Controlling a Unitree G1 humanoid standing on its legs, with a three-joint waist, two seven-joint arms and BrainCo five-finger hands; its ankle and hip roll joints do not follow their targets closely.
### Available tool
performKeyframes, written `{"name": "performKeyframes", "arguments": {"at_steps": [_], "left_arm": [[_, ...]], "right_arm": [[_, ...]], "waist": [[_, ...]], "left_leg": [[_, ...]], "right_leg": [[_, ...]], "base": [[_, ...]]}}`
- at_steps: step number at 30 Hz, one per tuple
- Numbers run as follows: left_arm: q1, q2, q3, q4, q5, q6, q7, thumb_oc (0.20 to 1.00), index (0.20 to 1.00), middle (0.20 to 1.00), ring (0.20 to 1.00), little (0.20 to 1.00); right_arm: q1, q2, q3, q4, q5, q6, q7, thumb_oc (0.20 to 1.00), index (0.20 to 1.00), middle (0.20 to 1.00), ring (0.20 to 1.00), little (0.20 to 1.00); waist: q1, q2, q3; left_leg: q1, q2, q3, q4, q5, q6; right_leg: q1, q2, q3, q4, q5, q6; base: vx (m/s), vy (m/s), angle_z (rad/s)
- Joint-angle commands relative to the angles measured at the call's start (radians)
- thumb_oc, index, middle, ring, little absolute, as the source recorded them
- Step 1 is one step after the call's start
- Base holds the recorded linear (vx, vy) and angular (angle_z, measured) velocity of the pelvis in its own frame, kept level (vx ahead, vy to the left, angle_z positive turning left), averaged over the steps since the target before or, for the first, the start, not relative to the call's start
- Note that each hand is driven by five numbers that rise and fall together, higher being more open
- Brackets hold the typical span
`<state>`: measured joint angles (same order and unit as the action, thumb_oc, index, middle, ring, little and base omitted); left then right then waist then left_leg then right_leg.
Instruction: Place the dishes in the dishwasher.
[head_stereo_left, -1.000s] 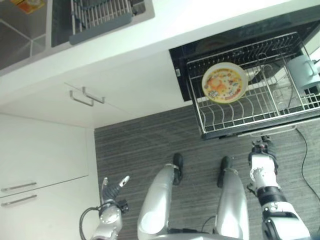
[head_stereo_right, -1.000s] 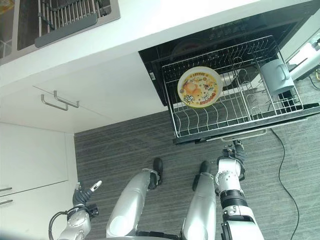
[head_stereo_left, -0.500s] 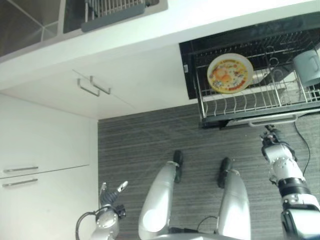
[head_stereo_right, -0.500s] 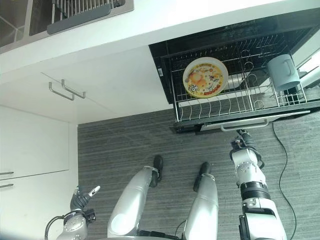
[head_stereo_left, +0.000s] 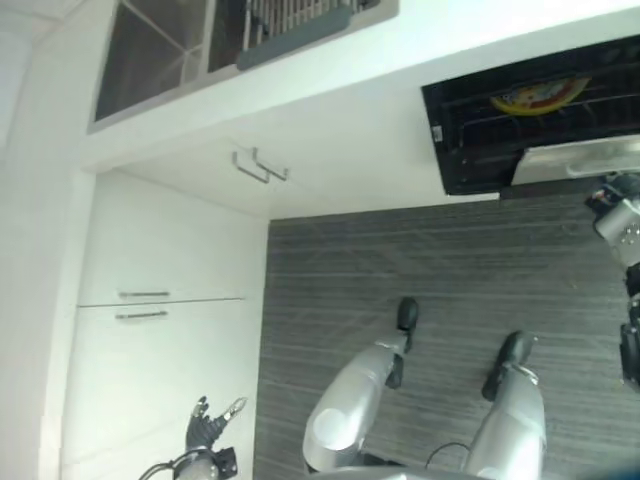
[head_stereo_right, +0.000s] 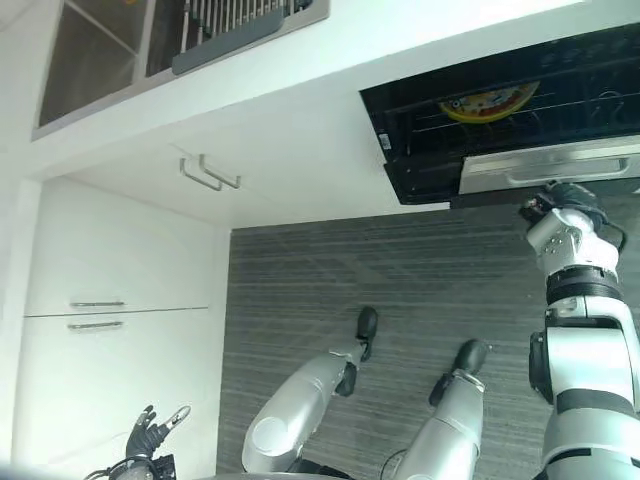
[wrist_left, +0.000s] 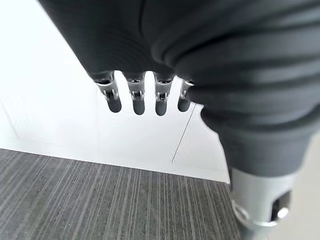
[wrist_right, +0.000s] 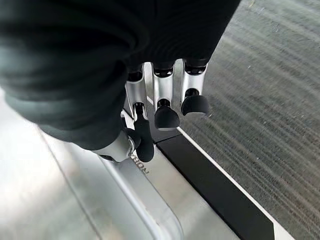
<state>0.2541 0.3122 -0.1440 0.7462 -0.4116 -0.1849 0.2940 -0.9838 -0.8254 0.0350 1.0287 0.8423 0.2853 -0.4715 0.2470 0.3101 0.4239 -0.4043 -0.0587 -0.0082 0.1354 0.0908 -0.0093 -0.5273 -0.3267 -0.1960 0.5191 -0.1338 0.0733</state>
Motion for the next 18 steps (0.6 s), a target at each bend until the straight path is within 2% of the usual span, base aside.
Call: {"name": "performKeyframes", "arguments": {"at_steps": [1,2,6,8,10,18], "left_arm": [[-0.001,0.097,-0.025,0.003,0.017,0.000,-0.017,1.000,1.000,1.000,1.000,1.000],[0.015,0.108,-0.015,0.009,0.018,0.016,-0.025,1.000,1.000,1.000,1.000,1.000],[0.031,0.126,0.014,0.036,0.045,0.035,-0.053,1.000,1.000,1.000,1.000,1.000],[0.049,0.138,0.039,0.058,0.089,0.054,-0.064,1.000,1.000,1.000,1.000,1.000],[0.065,0.141,0.054,0.090,0.128,0.043,-0.083,1.000,1.000,1.000,1.000,1.000],[0.098,0.144,0.075,0.105,0.169,0.005,-0.131,1.000,1.000,1.000,1.000,1.000]], "right_arm": [[-0.246,-0.036,0.095,-0.085,-0.041,-0.071,0.088,0.200,0.200,0.200,0.200,0.200],[-0.315,-0.072,0.129,-0.029,-0.059,-0.060,0.086,0.200,0.200,0.200,0.200,0.200],[-0.419,-0.128,0.195,0.041,-0.072,-0.053,0.088,0.200,0.200,0.200,0.200,0.200],[-0.490,-0.171,0.243,0.096,-0.084,-0.067,0.077,0.200,0.200,0.200,0.200,0.200],[-0.579,-0.222,0.311,0.169,-0.114,-0.068,0.103,0.200,0.200,0.200,0.200,0.200],[-0.675,-0.277,0.421,0.203,-0.172,-0.046,0.202,0.200,0.200,0.200,0.200,0.200]], "waist": [[0.060,0.013,-0.067],[0.083,0.025,-0.084],[0.107,0.033,-0.105],[0.131,0.026,-0.125],[0.151,0.019,-0.144],[0.160,0.009,-0.164]], "left_leg": [[-0.021,0.040,-0.043,-0.036,0.087,-0.073],[-0.004,0.031,-0.067,-0.054,0.098,-0.074],[0.015,0.028,-0.089,-0.063,0.106,-0.075],[0.029,0.026,-0.107,-0.065,0.112,-0.077],[0.042,0.024,-0.122,-0.062,0.117,-0.079],[0.065,0.019,-0.147,-0.053,0.121,-0.082]], "right_leg": [[0.044,0.014,-0.036,0.119,-0.118,-0.030],[0.063,0.002,-0.049,0.137,-0.139,-0.031],[0.083,-0.017,-0.068,0.165,-0.159,-0.033],[0.105,-0.034,-0.092,0.181,-0.169,-0.032],[0.126,-0.051,-0.116,0.199,-0.177,-0.033],[0.154,-0.054,-0.140,0.201,-0.172,-0.039]], "base": [[0.13,0.011,0.34],[0.13,0.010,0.37],[0.08,-0.004,0.41],[0.11,-0.042,0.35],[0.12,-0.029,0.24],[0.06,0.019,0.12]]}}
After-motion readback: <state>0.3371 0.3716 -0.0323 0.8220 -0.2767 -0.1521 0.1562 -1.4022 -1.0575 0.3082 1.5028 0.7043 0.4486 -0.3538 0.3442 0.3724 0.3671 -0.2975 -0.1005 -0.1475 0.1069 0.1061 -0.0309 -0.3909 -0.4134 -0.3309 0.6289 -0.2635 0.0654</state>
